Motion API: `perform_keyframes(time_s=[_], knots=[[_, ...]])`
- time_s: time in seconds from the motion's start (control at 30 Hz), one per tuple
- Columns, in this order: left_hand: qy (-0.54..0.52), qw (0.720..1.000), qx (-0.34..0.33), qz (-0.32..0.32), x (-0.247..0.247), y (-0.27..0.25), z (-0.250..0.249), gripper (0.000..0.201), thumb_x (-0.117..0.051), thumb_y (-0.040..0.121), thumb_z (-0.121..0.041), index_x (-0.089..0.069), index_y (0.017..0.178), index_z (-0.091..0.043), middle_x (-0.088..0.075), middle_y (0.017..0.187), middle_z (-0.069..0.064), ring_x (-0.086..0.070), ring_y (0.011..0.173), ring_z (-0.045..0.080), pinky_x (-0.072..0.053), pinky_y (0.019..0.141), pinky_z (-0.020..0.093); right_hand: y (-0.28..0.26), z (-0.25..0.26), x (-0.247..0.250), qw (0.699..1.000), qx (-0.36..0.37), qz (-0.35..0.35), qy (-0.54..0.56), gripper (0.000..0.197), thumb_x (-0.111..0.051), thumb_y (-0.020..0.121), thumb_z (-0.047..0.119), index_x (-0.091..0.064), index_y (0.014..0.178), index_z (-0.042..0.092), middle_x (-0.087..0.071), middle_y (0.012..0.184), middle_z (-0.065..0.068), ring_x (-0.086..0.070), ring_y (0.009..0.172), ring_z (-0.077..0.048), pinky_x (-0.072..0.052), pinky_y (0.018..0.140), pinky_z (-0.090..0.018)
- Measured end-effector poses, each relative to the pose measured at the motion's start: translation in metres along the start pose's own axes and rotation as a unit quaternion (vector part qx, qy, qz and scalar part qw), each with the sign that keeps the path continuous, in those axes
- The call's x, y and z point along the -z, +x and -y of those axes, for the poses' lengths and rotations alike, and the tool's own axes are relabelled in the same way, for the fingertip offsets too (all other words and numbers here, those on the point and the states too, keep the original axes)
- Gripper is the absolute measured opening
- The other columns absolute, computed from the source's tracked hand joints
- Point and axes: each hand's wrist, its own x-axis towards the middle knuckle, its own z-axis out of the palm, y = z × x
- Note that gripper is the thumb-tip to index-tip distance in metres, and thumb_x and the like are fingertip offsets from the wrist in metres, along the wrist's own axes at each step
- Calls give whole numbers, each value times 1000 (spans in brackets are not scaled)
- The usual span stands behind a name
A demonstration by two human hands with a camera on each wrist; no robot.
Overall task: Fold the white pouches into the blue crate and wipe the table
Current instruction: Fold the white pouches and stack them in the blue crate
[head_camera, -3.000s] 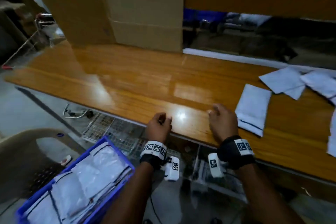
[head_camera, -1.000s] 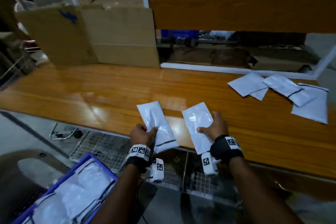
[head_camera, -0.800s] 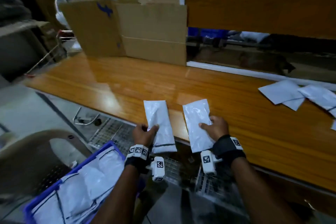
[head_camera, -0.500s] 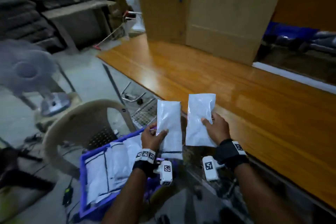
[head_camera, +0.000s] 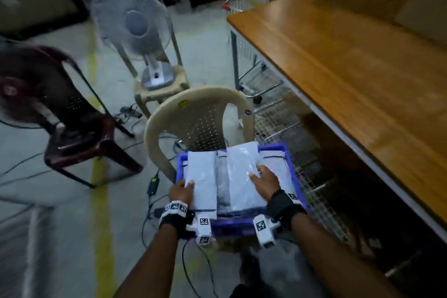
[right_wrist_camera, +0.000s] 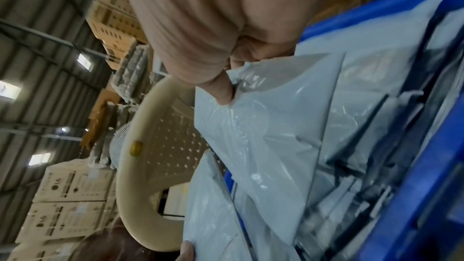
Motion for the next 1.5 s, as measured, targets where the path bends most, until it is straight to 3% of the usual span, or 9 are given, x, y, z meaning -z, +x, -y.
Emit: perform_keyframes(time_s=[0.27, 0.53, 0.63, 0.77, 1.07, 1.2, 1.3, 1.4, 1.5], knots=[[36, 998, 53, 8, -10, 45, 46, 32, -61, 95, -28, -70, 112, -2, -67, 118, 23, -61, 112, 40, -44, 90, 35, 47, -25, -77, 997, -73, 9, 9, 46, -59, 95, 27, -48, 137, 10, -55, 137, -8, -54, 120, -27, -37, 91, -23], [-3, 1000, 6, -16, -32, 57, 60, 49, -75, 84, -17, -61, 129, -5, -67, 124, 17, -63, 115, 32, -45, 93, 29, 77, -33, -101, 996, -92, -3, 6, 54, -64, 93, 28, -43, 139, 8, -52, 139, -13, -52, 124, -29, -37, 96, -25], [90, 992, -84, 34, -38, 58, 59, 73, -77, 84, -18, -43, 147, -6, -38, 155, 15, -36, 143, 30, -29, 117, 36, 79, -35, -106, 996, -88, -8, 24, 59, -69, 90, 28, -42, 140, 11, -52, 139, -17, -52, 126, -29, -40, 99, -30], [203, 954, -140, 169, -52, 59, 51, 81, -75, 86, -26, -32, 154, -18, -6, 166, 5, 0, 153, 22, -8, 123, 32, 78, -38, -109, 997, -81, -4, 14, 63, -71, 87, 30, -42, 141, 15, -53, 138, -17, -53, 126, -31, -42, 101, -34], [238, 943, -125, 195, -76, 72, 51, 82, -70, 90, -26, -24, 157, -17, 6, 166, 9, 8, 153, 25, -5, 123, 32, 87, -46, -69, 999, -29, -12, -45, 50, -70, 89, 29, -54, 131, 8, -63, 126, -11, -58, 117, -29, -41, 90, -25], [187, 959, -135, 163, -74, 63, 43, 65, -61, 97, -19, -31, 153, -11, -6, 166, 10, -1, 153, 25, -8, 123, 31, 87, -49, -35, 995, 12, -45, -88, 36, -70, 87, 32, -64, 114, 9, -70, 111, -11, -64, 103, -30, -46, 82, -29], [120, 975, -142, 117, -66, 45, 35, 50, -60, 97, -17, -46, 144, -5, -31, 159, 12, -23, 150, 26, -20, 119, 28, 77, -47, -9, 991, 60, -29, -118, 27, -72, 86, 30, -68, 105, 11, -73, 99, -8, -65, 93, -28, -47, 78, -31], [28, 988, -122, 86, -60, 31, 36, 33, -68, 92, -16, -66, 123, -5, -64, 130, 13, -58, 123, 26, -42, 102, 25, 64, -41, 9, 981, 110, 13, -159, 20, -75, 84, 26, -69, 97, 13, -72, 89, -6, -64, 84, -25, -40, 69, -28], [7, 987, -125, 98, -53, 18, 39, 16, -65, 92, -12, -74, 105, -11, -74, 106, 10, -68, 101, 25, -53, 92, 32, 48, -38, 16, 974, 118, 55, -187, 12, -75, 82, 25, -69, 87, 16, -65, 74, -2, -59, 75, -22, -36, 63, -28]])
